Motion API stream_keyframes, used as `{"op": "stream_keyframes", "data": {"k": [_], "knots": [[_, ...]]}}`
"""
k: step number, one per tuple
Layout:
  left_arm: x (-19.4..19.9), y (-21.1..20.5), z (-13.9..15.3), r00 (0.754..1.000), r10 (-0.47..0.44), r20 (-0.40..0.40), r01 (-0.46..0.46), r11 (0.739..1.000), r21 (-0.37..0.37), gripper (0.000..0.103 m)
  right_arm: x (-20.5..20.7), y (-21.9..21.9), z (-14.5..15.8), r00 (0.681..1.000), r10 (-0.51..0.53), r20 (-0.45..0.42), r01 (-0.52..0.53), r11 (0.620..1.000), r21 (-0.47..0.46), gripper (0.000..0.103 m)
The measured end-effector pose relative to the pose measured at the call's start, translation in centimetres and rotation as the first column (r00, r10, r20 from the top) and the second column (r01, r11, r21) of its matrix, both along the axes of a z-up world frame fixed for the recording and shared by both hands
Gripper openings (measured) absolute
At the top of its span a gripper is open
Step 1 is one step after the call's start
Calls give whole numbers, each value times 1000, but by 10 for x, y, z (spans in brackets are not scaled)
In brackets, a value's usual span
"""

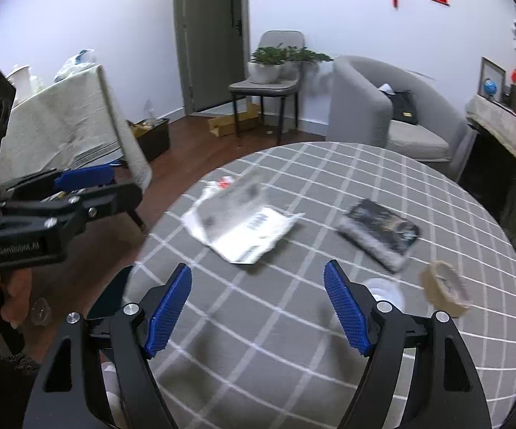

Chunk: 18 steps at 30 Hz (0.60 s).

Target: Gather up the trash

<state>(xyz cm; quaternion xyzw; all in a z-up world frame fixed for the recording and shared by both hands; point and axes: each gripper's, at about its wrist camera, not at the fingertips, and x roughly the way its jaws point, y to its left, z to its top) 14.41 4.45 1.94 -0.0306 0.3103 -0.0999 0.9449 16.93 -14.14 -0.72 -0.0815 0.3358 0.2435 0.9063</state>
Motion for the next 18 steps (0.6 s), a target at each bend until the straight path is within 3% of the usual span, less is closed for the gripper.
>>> {"op": "stream_keyframes", "data": {"k": [7,18], "knots": [[22,-31,-17,998,-36,-58,37,999,21,71,15,-30,-3,998,-62,-33,62,998,-19,80],[45,-57,-34,992,-62,-112,66,997,32,50,32,-64,-21,986,-113,-120,110,994,-27,80]]}}
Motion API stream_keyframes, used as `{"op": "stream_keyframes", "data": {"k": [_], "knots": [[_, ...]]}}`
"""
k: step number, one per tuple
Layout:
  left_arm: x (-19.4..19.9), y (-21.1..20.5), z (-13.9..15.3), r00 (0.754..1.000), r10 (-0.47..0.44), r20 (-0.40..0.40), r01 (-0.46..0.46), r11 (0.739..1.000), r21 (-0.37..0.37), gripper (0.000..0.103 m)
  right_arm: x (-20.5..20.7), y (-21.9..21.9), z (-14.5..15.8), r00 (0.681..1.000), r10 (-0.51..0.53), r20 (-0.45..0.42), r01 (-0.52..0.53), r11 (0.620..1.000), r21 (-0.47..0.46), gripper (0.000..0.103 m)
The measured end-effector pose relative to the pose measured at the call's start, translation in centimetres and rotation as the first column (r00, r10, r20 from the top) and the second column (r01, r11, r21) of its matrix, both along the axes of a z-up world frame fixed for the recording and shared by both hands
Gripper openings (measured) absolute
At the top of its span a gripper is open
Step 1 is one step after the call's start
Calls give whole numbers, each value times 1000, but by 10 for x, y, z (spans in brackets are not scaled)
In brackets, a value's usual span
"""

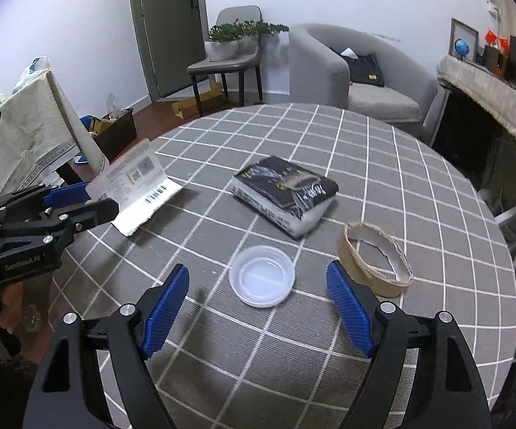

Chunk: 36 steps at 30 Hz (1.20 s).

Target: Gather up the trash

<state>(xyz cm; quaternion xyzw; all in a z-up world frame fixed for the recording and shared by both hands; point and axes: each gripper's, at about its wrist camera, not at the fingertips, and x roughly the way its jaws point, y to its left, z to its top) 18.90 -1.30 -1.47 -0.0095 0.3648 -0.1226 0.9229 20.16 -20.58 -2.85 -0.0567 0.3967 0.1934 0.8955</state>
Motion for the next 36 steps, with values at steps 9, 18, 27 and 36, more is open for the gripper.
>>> {"op": "stream_keyframes", "data": {"k": [9,18,27,36], "knots": [[7,-12,-7,999,-19,-28,19,1000,-5,23,6,1,-5,999,4,-48,-4,1000,3,80],[4,-4,-8,999,-24,-45,22,999,-48,4,11,10,-7,999,-4,-54,2,999,-36,69],[-8,10,-2,999,-23,-30,22,999,-47,3,12,16,-7,999,-34,-43,30,997,-77,47],[-27,35,6,1000,2,-13,-2,999,-46,2,7,39,-2,999,-33,-15,33,999,-27,40]]}}
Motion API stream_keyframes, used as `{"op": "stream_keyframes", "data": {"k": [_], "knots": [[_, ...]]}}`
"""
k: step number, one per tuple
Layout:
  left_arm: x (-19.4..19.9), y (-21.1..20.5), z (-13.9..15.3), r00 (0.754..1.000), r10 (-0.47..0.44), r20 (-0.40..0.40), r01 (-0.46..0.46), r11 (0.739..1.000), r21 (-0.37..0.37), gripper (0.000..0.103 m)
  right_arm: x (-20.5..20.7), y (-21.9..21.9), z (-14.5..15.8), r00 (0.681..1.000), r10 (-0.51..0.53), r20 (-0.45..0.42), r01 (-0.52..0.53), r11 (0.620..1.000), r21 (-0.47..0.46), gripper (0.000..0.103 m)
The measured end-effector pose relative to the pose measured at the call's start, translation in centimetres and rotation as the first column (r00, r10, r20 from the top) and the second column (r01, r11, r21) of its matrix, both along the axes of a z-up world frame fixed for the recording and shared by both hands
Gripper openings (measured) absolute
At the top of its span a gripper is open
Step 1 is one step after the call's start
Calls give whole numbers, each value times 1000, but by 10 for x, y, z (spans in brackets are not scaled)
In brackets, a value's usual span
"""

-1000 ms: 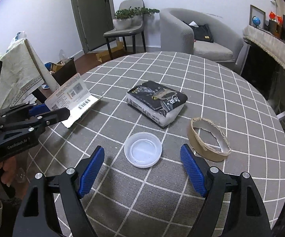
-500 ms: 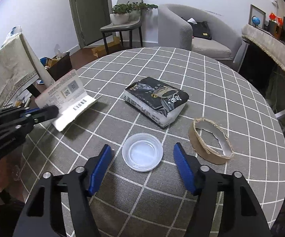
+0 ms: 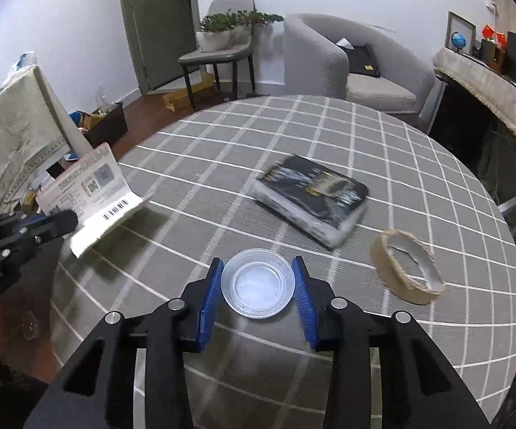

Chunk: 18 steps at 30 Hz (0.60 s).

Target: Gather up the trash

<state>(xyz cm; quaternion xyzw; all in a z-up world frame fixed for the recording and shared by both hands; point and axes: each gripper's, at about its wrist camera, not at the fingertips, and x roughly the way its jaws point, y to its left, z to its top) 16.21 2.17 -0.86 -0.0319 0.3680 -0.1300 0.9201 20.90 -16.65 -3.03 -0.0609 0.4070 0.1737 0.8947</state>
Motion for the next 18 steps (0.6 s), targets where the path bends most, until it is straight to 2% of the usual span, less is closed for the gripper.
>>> {"op": "stream_keyframes", "data": {"k": [13,18], "knots": [[-37,48,4,998,68,3,-68,998,8,2,-33,54,5,995,93,33,-94,995,44,40],[-52,60,1,998,62,-1,-62,998,25,2,-46,71,9,992,113,50,-116,991,63,40]]}}
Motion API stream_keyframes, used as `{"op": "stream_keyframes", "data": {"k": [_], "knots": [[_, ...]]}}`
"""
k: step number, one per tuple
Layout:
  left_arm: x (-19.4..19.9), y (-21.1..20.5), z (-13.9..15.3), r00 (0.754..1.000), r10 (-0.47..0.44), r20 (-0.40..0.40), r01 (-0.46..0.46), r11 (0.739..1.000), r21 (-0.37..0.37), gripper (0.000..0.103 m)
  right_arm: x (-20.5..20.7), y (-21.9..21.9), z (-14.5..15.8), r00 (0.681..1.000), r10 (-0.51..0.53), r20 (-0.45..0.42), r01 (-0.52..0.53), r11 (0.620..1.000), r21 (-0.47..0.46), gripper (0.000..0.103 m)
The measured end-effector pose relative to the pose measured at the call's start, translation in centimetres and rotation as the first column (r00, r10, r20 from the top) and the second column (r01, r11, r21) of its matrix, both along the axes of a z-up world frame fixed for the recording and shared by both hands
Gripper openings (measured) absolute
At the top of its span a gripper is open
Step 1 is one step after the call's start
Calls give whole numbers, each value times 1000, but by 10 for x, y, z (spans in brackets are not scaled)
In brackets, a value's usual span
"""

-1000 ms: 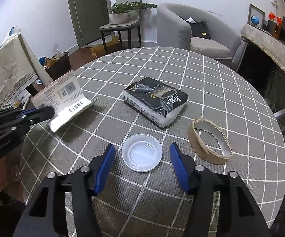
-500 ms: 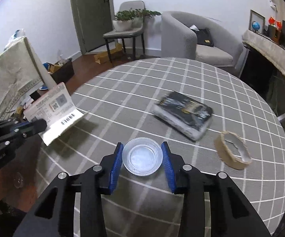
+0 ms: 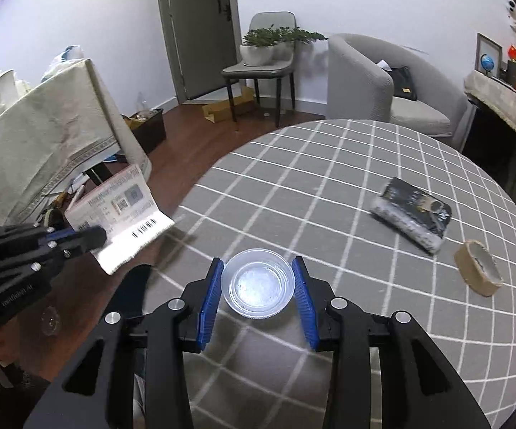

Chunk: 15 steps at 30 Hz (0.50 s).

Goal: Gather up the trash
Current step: 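Carry the card to the teal bin and open the left tool while right carries the lid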

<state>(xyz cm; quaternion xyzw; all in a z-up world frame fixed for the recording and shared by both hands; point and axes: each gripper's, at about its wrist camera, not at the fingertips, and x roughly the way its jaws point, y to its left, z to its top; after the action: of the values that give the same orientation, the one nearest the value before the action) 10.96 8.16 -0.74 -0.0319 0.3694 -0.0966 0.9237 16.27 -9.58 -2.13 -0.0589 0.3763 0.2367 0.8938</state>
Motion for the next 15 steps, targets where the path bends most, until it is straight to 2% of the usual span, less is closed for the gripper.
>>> {"op": "stream_keyframes", "data": {"k": [7,15], "knots": [[-15,19,-15,999,10,-30,-9,999,40,2,-16,26,2,999,46,3,-46,999,22,40],[-23,56,-37,992,66,-111,-64,998,19,2,-28,59,0,995,101,-8,-100,994,39,40]]}}
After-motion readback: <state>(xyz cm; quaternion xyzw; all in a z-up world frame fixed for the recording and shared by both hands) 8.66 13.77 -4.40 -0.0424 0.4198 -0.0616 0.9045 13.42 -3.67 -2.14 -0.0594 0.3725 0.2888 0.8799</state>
